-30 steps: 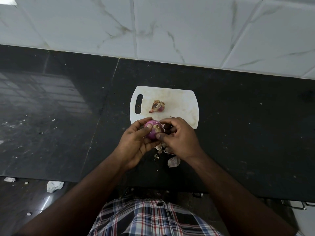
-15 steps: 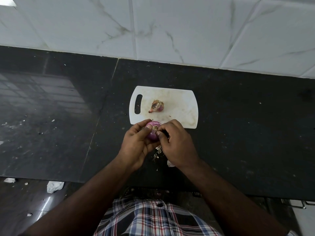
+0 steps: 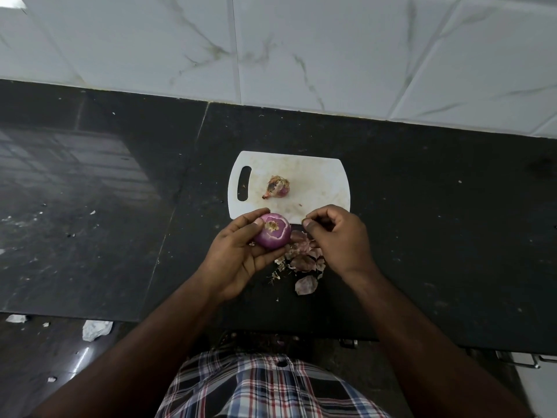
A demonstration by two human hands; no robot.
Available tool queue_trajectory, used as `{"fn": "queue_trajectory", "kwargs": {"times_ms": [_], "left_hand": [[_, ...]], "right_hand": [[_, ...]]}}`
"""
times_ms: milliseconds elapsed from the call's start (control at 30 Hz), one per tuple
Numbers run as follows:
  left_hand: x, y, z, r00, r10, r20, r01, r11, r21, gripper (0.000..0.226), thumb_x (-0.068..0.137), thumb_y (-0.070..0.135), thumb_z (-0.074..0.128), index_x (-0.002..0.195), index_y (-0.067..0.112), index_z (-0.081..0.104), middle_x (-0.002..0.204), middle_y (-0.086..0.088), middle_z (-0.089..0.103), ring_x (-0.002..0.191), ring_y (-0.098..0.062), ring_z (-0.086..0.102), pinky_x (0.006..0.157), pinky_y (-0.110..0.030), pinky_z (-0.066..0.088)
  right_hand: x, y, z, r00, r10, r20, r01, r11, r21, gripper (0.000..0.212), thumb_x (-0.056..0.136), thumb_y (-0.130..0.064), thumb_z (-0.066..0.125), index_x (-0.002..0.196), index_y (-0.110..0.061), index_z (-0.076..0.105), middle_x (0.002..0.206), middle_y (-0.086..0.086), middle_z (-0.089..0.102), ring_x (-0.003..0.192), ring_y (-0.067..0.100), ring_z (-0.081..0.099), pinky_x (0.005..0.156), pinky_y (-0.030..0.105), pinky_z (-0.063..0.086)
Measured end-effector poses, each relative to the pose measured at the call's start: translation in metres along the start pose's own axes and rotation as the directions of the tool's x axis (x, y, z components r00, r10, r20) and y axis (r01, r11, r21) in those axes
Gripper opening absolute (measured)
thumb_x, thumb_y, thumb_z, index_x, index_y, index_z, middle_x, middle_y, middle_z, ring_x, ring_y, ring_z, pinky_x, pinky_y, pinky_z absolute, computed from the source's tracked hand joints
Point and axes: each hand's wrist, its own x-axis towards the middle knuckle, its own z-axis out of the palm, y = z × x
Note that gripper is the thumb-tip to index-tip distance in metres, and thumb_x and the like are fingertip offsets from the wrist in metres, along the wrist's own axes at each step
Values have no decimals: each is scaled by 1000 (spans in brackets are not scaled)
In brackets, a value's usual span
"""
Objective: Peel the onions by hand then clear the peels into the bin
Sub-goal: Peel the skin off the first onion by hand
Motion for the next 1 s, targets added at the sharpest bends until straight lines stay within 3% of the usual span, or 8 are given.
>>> {"fn": "queue_trajectory", "kwargs": {"times_ms": [133, 300, 433, 567, 767, 833, 933, 1000], "left_hand": [[1, 1, -3, 998, -1, 66, -1, 1000, 23, 47, 88, 7, 63, 135, 10, 58, 129, -17, 67, 114, -41, 67, 85, -44, 61], [2, 1, -4, 989, 24, 149, -39, 995, 96, 60, 78, -9, 65, 136, 4, 53, 123, -16, 68, 106, -31, 70, 83, -38, 62], [4, 4, -8, 980, 39, 196, -71, 985, 160, 58, 86, -21, 54, 136, 10, 58, 133, -18, 63, 113, -30, 67, 92, -38, 59], [5, 8, -10, 984, 12, 178, -29, 995, 93, 53, 94, -13, 47, 138, 13, 57, 127, -20, 67, 108, -34, 70, 94, -43, 58], [4, 5, -9, 979, 81, 185, -111, 982, 156, 57, 79, -3, 67, 135, 6, 57, 131, -22, 64, 114, -34, 67, 92, -41, 59], [5, 5, -10, 975, 104, 196, -137, 977, 163, 58, 77, -3, 71, 132, 8, 59, 131, -20, 65, 116, -33, 66, 93, -41, 59], [5, 5, -11, 961, 128, 244, -176, 966, 190, 60, 69, 1, 80, 126, 11, 65, 127, -17, 67, 112, -31, 67, 94, -42, 58], [5, 4, -8, 953, 151, 261, -211, 953, 218, 57, 71, -3, 77, 124, 12, 66, 123, -15, 68, 108, -29, 68, 93, -40, 58]], "right_hand": [[-2, -5, -6, 993, -2, 115, 9, 998, -57, 26, 85, -14, 76, 111, -21, 76, 105, -8, 74, 93, 1, 68, 88, 25, 57], [-8, -14, 2, 920, 126, 370, -220, 950, 222, 42, 94, -22, 68, 135, -25, 60, 118, -6, 71, 94, 22, 74, 78, 51, 62], [-13, -13, 10, 972, -8, 236, -44, 976, 214, 43, 81, -6, 79, 119, -22, 69, 111, -4, 73, 102, 9, 70, 89, 41, 60], [-18, -10, 15, 990, -22, 143, -16, 965, 260, 43, 75, -5, 84, 100, -36, 68, 103, -5, 74, 100, 14, 70, 83, 47, 61], [-18, -20, 15, 973, -39, 228, -11, 976, 216, 43, 74, -31, 87, 114, -28, 70, 108, -10, 70, 99, 7, 69, 78, 43, 62], [-15, -22, 13, 976, -41, 214, -11, 971, 239, 39, 74, -26, 87, 111, -21, 74, 104, -6, 72, 97, 10, 71, 81, 46, 61], [-9, -22, 8, 974, 33, 225, -108, 938, 329, 9, 84, -11, 78, 92, -14, 78, 89, 10, 75, 84, 28, 75, 76, 58, 60], [-5, -23, 6, 975, 55, 215, -127, 932, 340, 9, 88, -6, 72, 85, -12, 77, 84, 15, 75, 80, 34, 75, 73, 57, 61]]}}
